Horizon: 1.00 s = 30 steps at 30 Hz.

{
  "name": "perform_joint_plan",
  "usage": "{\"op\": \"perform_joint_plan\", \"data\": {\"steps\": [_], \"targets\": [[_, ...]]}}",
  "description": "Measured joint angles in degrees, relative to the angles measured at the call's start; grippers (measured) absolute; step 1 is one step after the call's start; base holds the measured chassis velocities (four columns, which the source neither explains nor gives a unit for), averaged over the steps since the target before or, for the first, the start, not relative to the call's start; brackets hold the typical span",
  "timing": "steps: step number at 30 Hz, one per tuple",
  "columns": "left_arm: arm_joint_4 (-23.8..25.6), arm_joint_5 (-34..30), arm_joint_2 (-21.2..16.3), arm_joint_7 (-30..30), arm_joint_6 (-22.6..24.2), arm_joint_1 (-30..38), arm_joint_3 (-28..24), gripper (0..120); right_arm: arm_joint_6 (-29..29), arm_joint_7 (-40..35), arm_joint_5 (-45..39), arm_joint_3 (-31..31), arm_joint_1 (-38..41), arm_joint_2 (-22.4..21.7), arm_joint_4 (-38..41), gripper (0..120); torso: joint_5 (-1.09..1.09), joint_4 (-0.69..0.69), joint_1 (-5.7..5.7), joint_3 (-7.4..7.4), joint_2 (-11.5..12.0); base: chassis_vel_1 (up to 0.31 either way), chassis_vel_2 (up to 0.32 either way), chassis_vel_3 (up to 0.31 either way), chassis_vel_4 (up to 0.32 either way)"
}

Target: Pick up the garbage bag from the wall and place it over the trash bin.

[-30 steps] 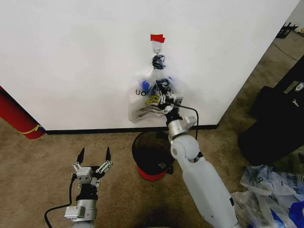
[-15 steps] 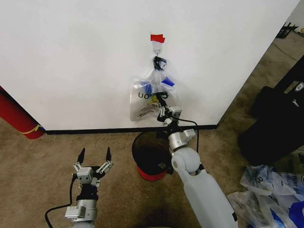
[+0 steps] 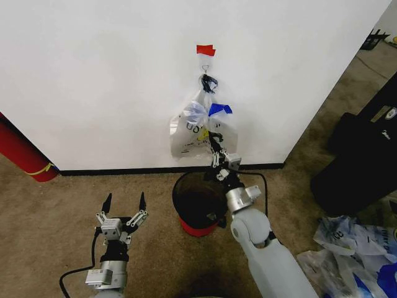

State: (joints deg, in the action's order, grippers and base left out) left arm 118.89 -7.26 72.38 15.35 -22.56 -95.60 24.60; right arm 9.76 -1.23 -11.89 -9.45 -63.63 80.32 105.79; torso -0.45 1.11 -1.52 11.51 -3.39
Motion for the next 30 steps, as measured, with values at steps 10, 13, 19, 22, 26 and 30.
{"op": "perform_joint_plan", "data": {"steps": [10,13,19,22,26,30], "targets": [[0.1,-0.1,-0.3,0.0,0.0,0.4,-0.4,100,3.2,1.9,3.5,-3.6,-9.0,-1.9,4.2,0,0.00,0.00,0.00,0.00,0.0,0.000,0.000,0.000,0.000],[0.0,-0.2,-0.4,-0.1,0.0,0.6,-0.5,100,5.5,3.4,5.3,-5.9,-13.6,-2.3,5.8,0,0.00,-0.01,0.00,0.00,0.0,0.000,0.000,0.000,0.000],[-0.3,-0.3,-0.5,-0.2,0.0,0.9,-0.8,100,9.9,5.3,7.6,-9.8,-20.6,-2.4,7.5,0,0.00,0.00,0.00,0.00,0.0,0.000,0.000,0.000,0.000],[-0.4,-0.4,-0.5,-0.2,0.1,1.1,-0.9,100,12.5,5.7,8.7,-11.3,-23.4,-2.0,8.3,0,0.00,0.00,0.00,-0.01,0.0,0.000,0.000,0.000,0.000],[-0.4,-0.6,-0.5,-0.3,0.1,1.1,-0.9,100,14.9,6.2,10.4,-12.0,-26.1,-1.5,8.6,0,0.00,-0.01,0.00,0.00,0.0,0.000,0.000,0.000,0.000],[-0.5,-0.9,-0.6,-0.3,0.1,1.1,-0.9,100,17.9,6.5,12.9,-12.5,-28.9,-0.8,8.5,0,-0.01,0.00,0.00,-0.01,0.0,0.000,0.000,0.000,0.000]]}}
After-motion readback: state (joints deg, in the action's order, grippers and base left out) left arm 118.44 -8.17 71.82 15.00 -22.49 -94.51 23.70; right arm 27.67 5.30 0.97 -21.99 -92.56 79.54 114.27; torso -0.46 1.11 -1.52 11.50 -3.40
